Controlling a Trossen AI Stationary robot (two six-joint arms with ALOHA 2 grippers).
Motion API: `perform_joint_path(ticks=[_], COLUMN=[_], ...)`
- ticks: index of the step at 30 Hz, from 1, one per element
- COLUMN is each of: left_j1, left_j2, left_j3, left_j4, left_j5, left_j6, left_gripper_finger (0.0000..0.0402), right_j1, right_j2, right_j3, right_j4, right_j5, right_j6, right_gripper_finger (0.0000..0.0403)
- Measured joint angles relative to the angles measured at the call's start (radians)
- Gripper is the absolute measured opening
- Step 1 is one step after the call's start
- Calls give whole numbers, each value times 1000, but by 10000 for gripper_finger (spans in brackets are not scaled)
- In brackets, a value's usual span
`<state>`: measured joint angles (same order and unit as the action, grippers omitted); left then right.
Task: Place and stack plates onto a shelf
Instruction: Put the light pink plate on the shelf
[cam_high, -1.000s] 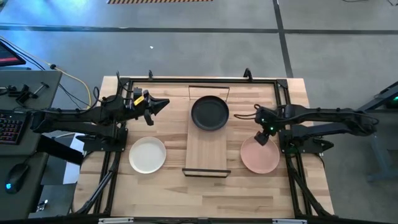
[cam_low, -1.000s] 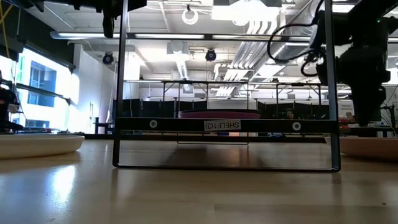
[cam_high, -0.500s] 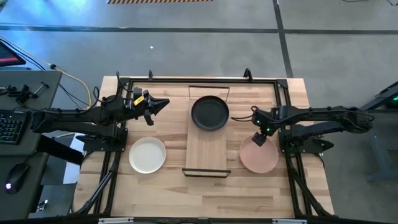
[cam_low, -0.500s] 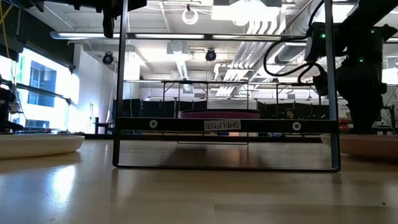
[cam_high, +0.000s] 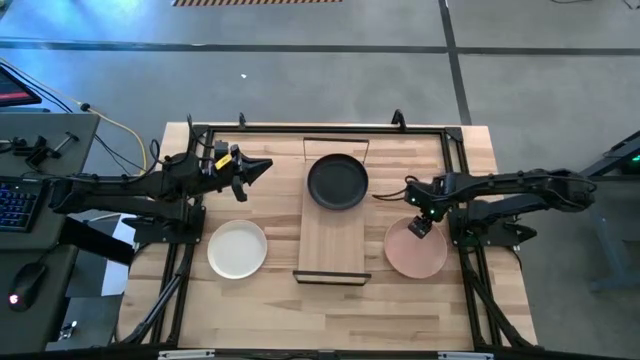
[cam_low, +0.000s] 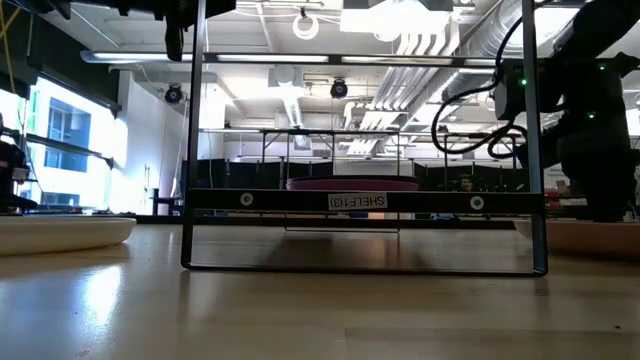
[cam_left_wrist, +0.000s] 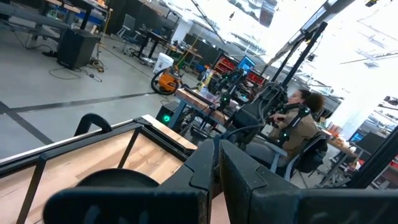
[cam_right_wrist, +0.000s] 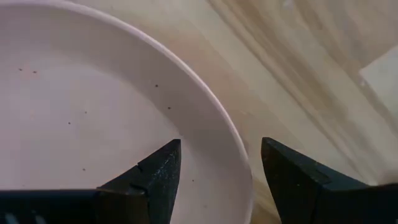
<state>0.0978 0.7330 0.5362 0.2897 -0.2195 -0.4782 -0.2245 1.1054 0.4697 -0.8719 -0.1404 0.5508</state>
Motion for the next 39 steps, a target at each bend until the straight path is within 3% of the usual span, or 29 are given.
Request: perform_joint_path(ticks=[7,16,26,34,39], left_j1=[0,0,0,0,0], left_j2=[0,0,0,0,0], left_j3=[0,0,0,0,0], left_j4=[0,-1,-2,-2,-2], left_j5=[0,-3,-14,-14,-18], left_j6=[0,0,1,1,1], left_gripper_finger=[17,17,17,17,17], right_j1=[1,1,1,1,1], right_j2=[9,7,-68,-171,-184], right_j3=[-9,-9,57,272,388], right_j4=[7,7,-88,-302,-343], right_j5=[13,-2,-78,-103,-132], right_j6=[59,51,77,78,77], right_gripper_finger=[159,13,0,0,0])
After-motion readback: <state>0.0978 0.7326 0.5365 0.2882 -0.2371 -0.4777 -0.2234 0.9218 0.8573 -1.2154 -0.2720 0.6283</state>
